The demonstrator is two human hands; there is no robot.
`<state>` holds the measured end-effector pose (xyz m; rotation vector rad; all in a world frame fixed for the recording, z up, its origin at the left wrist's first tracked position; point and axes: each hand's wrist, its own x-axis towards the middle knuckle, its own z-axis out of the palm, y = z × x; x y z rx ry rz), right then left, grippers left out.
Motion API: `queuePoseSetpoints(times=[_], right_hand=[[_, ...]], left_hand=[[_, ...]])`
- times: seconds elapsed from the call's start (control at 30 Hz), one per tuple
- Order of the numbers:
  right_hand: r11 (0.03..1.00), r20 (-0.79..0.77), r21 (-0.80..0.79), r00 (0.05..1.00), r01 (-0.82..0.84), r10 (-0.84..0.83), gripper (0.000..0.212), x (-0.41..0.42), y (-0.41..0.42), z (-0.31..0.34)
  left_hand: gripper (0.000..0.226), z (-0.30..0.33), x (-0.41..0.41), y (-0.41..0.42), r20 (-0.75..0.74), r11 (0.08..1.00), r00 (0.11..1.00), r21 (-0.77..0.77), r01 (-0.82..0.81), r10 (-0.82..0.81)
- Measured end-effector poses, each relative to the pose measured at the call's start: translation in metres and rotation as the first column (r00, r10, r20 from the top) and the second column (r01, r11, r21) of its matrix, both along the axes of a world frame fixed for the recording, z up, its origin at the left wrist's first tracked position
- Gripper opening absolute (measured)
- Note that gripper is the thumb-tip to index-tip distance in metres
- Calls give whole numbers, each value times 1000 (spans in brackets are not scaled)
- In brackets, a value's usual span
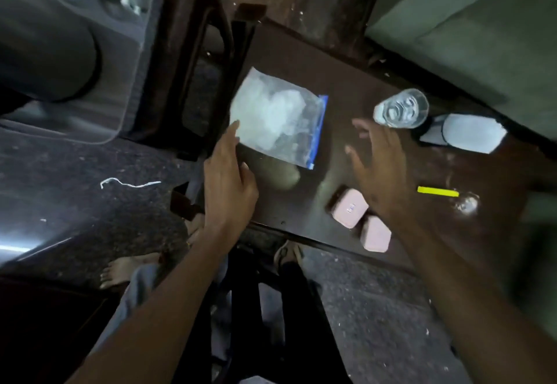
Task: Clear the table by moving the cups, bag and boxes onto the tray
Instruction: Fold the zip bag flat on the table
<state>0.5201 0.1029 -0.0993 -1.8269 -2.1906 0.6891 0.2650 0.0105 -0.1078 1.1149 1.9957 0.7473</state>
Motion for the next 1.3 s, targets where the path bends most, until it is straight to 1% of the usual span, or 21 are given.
queuePoseSetpoints(times=[0.13, 0.23, 0.3, 0.37, 0.47, 0.53, 0.63, 0.7, 0.77, 0.87, 0.93, 1.03, 1.17, 1.23, 1.3], right_hand=[[977, 80, -63, 977, 203, -198, 41, 90, -67, -14], [935, 135, -127, 940, 331, -314, 46, 138, -114, -27], [900, 168, -214, 922, 380, -349, 50, 158, -140, -35], [859, 160, -323, 917, 398, -364, 62, 169, -161, -42], [781, 150, -476, 912, 404, -381, 90, 173, -179, -51], [763, 131, -525, 922, 377, -365, 98, 173, -184, -57], [782, 85, -516, 929, 350, -360, 96, 173, -185, -64], [822, 32, -457, 930, 339, -366, 91, 172, -183, -66], [845, -1, -418, 930, 334, -368, 88, 171, -179, -66], [840, 3, -425, 929, 337, -371, 87, 169, -171, -67], [830, 15, -434, 924, 351, -383, 85, 167, -166, -66], [847, -13, -385, 916, 366, -402, 76, 156, -156, -60], [894, -90, -288, 920, 342, -381, 61, 110, -118, -51], [923, -152, -246, 929, 294, -337, 54, 73, -89, -51], [928, -198, -230, 919, 294, -340, 48, 32, -58, -58]], left_hand=[[77, -11, 69, -3, 17, 970, 975, -90, 224, -224], [85, -25, 124, -3, -25, 883, 894, -173, 437, -447], [90, -37, 159, -6, -45, 819, 835, -228, 526, -549], [98, -48, 190, -11, -69, 769, 790, -291, 569, -610], [107, -61, 226, -21, -79, 725, 754, -357, 589, -652], [109, -65, 240, -27, -86, 710, 749, -405, 576, -657], [107, -65, 251, -31, -98, 718, 766, -442, 538, -635], [107, -63, 252, -31, -93, 720, 772, -445, 533, -628], [106, -63, 250, -32, -97, 711, 760, -446, 544, -643], [104, -65, 245, -31, -98, 698, 741, -434, 569, -665], [102, -66, 239, -29, -114, 708, 735, -400, 582, -668], [95, -65, 215, -18, -190, 786, 774, -303, 539, -604], [78, -63, 146, 17, -349, 915, 846, -141, 379, -404], [74, -63, 100, 40, -419, 949, 852, -110, 296, -314], [69, -66, 54, 66, -467, 970, 850, -92, 226, -243]])
